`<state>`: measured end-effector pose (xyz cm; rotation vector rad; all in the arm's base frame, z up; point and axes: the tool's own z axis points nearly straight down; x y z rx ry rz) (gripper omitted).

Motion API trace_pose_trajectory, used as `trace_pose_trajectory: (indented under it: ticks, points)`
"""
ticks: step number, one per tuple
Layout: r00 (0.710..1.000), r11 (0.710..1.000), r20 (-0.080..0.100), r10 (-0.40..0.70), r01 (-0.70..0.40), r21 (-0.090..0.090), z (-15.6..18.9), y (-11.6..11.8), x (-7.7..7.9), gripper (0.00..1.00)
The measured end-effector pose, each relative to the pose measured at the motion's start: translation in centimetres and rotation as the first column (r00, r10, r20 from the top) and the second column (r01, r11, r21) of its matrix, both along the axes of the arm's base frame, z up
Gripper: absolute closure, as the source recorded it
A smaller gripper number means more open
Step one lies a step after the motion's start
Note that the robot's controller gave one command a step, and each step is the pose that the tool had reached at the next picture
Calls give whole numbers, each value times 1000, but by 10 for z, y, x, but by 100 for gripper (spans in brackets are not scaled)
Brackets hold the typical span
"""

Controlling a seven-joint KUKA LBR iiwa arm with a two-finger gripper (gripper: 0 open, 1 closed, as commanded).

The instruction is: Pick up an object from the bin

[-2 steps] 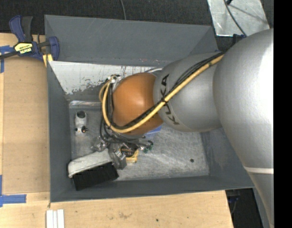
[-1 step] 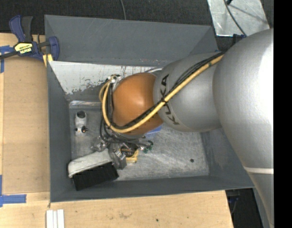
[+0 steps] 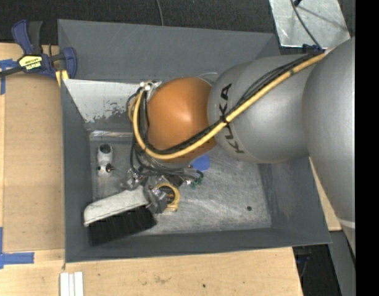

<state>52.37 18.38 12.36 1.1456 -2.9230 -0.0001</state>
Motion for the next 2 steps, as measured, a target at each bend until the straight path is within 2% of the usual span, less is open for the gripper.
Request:
trace_pose_trajectory:
  ticks: [1,2]
  points:
    - [999,1000,17,28,-28,6,22,16,-3,100]
    - [1000,1000,1,8,-8,1,203,18,-7,100]
